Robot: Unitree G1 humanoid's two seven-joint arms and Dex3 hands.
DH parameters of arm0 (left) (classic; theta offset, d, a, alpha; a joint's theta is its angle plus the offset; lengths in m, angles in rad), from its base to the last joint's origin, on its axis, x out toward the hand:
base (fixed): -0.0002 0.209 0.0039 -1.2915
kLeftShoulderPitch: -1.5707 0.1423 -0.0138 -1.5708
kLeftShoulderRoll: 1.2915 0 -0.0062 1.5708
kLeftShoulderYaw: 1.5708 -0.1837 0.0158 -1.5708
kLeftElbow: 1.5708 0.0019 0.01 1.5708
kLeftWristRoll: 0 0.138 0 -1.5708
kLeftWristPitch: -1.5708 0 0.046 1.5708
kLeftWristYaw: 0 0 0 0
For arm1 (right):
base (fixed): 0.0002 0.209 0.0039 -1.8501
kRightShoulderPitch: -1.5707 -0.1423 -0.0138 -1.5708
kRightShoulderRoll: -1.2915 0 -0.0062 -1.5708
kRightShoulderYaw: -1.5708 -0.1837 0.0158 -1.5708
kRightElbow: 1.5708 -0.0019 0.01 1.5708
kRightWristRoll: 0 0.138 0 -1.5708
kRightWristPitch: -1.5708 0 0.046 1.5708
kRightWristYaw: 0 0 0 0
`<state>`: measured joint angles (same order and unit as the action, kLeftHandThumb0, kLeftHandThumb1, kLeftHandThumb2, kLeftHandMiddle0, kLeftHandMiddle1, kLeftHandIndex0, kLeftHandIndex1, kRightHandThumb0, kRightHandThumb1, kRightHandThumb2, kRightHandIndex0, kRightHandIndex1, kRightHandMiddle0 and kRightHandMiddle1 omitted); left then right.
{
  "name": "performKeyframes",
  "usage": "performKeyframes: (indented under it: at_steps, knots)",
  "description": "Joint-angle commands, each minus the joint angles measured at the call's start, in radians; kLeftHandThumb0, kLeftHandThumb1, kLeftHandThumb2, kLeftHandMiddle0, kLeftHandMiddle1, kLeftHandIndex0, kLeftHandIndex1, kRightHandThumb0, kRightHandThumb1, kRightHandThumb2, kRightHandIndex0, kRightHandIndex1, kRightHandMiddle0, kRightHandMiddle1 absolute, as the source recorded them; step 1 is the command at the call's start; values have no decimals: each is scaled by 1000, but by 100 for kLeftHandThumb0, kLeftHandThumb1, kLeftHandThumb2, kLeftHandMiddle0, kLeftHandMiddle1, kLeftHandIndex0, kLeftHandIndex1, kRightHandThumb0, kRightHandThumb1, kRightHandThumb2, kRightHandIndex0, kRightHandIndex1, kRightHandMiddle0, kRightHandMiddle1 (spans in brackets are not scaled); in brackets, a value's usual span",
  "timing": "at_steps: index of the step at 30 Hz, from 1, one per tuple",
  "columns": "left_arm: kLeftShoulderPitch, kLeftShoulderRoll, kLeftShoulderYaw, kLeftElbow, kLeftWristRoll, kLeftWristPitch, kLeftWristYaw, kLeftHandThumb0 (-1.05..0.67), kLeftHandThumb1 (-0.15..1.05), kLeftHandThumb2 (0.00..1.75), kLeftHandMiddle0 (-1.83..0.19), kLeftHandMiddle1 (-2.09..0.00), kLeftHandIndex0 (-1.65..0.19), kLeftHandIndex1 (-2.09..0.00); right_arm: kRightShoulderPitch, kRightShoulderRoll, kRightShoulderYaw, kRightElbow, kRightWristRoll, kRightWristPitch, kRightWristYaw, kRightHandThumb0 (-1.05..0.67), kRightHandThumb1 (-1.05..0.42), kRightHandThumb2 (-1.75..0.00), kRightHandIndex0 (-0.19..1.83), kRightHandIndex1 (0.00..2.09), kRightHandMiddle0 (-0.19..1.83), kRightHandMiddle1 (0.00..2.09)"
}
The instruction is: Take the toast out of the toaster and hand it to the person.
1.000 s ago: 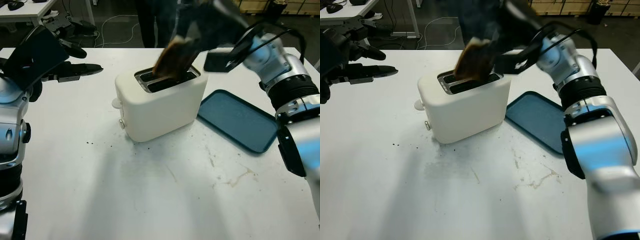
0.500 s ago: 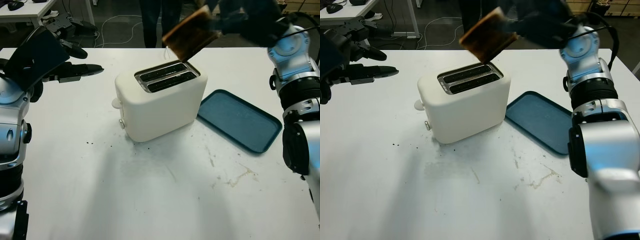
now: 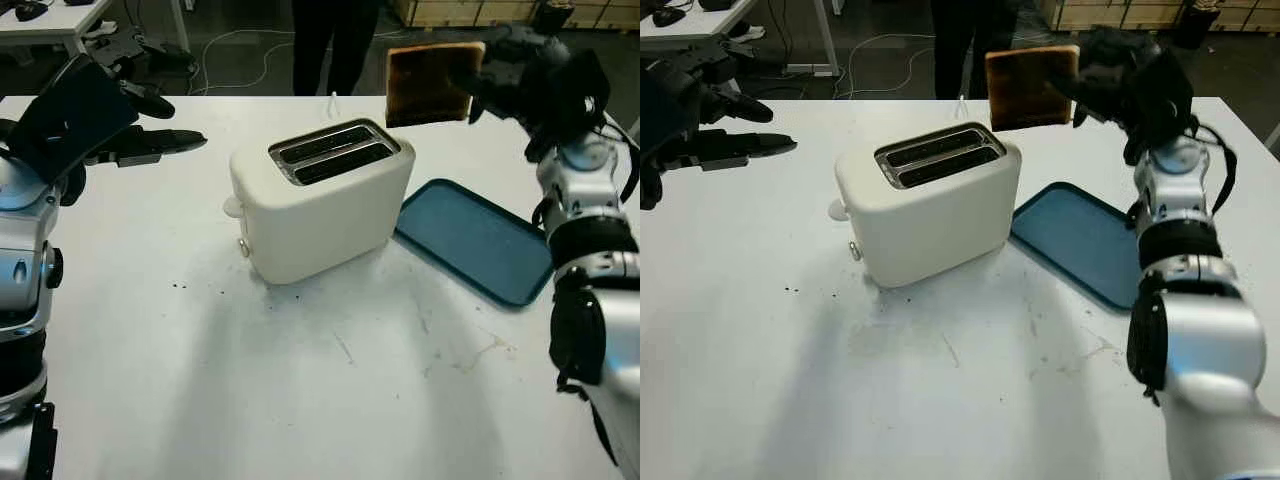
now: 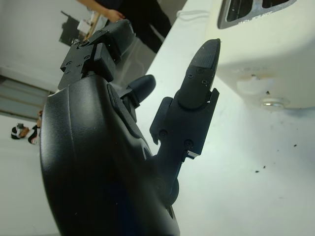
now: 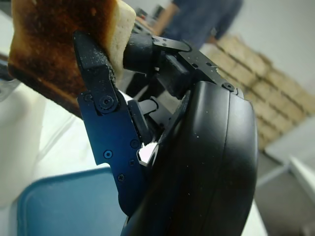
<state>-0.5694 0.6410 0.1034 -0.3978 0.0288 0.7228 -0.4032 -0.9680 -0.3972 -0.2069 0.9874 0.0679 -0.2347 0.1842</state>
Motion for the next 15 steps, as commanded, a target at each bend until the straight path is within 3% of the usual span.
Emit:
performKeyframes:
  at_steps: [1, 6, 8, 12, 15]
  knots:
    - [7, -5, 6, 5, -6, -14, 7, -28, 81, 1, 0, -131, -9, -86, 32, 24, -19, -33, 32, 33, -18, -46, -91, -1, 106, 164, 104, 86]
    - [9, -3, 6, 6, -3, -18, 6, -29, 81, 1, 0, -132, -9, -87, 61, 51, -50, -61, 55, 61, -78, -50, -92, -1, 108, 159, 107, 79]
    - [11, -6, 9, 4, -5, -11, 8, -29, 81, 0, 0, -132, -9, -88, 68, 59, -65, -69, 59, 64, -118, -51, -92, -2, 106, 163, 105, 87]
    - [13, -6, 8, -1, -2, -4, 11, -31, 81, 1, 0, -130, -9, -88, 72, 62, -90, -48, 61, 47, -174, -49, -91, 0, 106, 162, 103, 124]
    - [16, -5, 5, 0, 1, -10, 11, -30, 81, 1, 0, -130, -9, -88, 66, 61, -93, -15, 40, 56, -243, -49, -90, 0, 109, 158, 106, 121]
